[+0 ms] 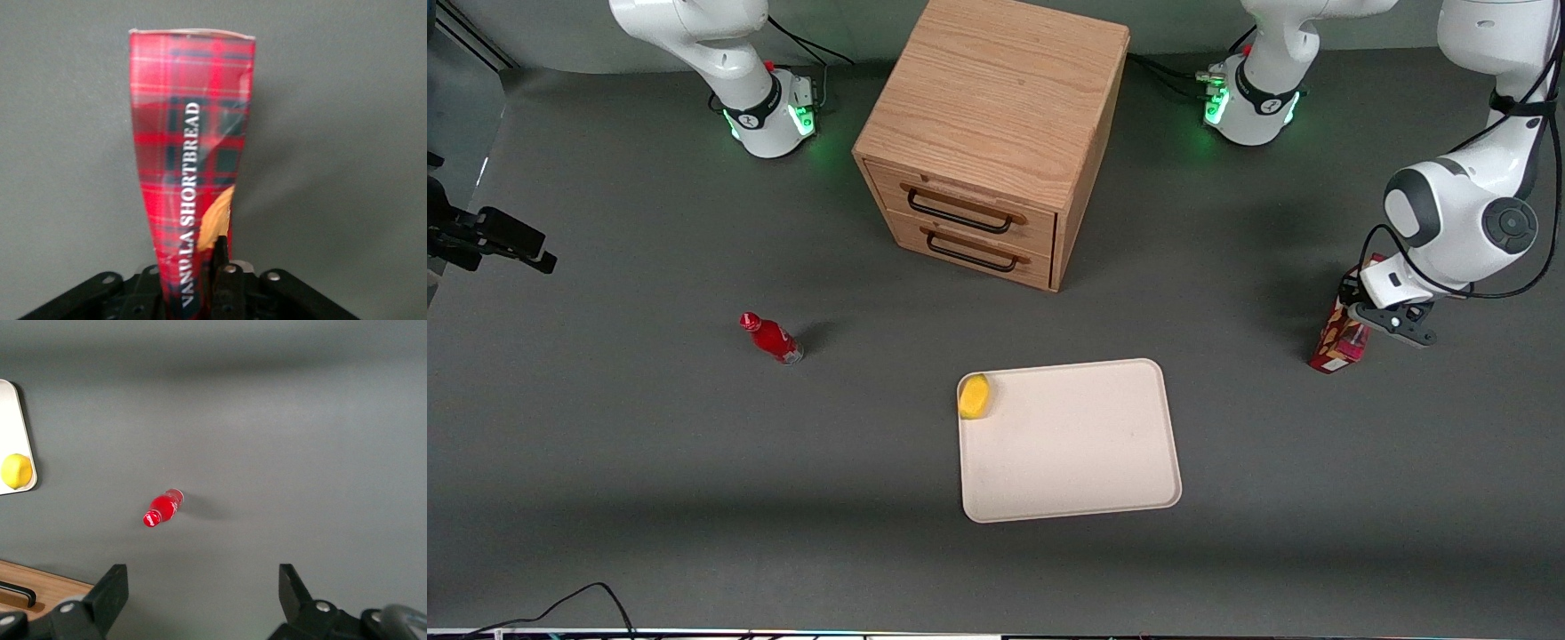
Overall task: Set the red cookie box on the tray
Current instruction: 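Grasp the red shortbread box with the left gripper and lift it, then carry the box over the white tray with the left gripper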
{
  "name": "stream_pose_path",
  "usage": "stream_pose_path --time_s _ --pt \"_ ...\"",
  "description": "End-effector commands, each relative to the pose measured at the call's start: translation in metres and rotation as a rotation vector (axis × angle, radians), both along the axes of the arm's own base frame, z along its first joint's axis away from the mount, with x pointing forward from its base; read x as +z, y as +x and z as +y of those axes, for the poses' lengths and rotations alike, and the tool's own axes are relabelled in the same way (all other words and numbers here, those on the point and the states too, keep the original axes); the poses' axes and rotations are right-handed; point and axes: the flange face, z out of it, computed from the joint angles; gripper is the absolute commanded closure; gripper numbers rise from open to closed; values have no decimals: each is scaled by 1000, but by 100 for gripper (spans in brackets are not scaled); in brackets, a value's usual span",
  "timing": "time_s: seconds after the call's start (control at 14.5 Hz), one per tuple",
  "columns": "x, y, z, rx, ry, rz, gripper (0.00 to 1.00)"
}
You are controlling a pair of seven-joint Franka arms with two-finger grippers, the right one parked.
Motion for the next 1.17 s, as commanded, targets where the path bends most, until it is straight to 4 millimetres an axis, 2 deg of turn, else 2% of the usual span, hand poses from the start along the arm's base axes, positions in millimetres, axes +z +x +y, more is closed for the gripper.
stream_pose_path --time_s 0.0,0.07,0.14,0.28,0.34,0.41,0.48,0.55,0.62,0.69,0.83,0.9,0.97,1.1 --pt "54 20 -7 25 -52 1 100" --pt "88 32 -13 58 -75 22 100" --pt "129 48 -29 89 -97 60 100" --pt "220 83 -74 183 -92 120 100" --pt "256 95 -99 242 -81 138 100" --pt "284 103 -128 291 -73 145 100" --pt "302 109 -160 351 -66 146 100" --pt "311 115 -196 409 -64 141 100" --pt "307 121 -232 463 -67 141 100" --pt "290 126 -268 507 -57 160 100" --pt "242 149 -321 562 -44 102 100" --pt "212 161 -337 575 -56 55 100" --pt "174 169 -350 572 -58 34 100" --pt "110 181 -361 600 -65 -36 100"
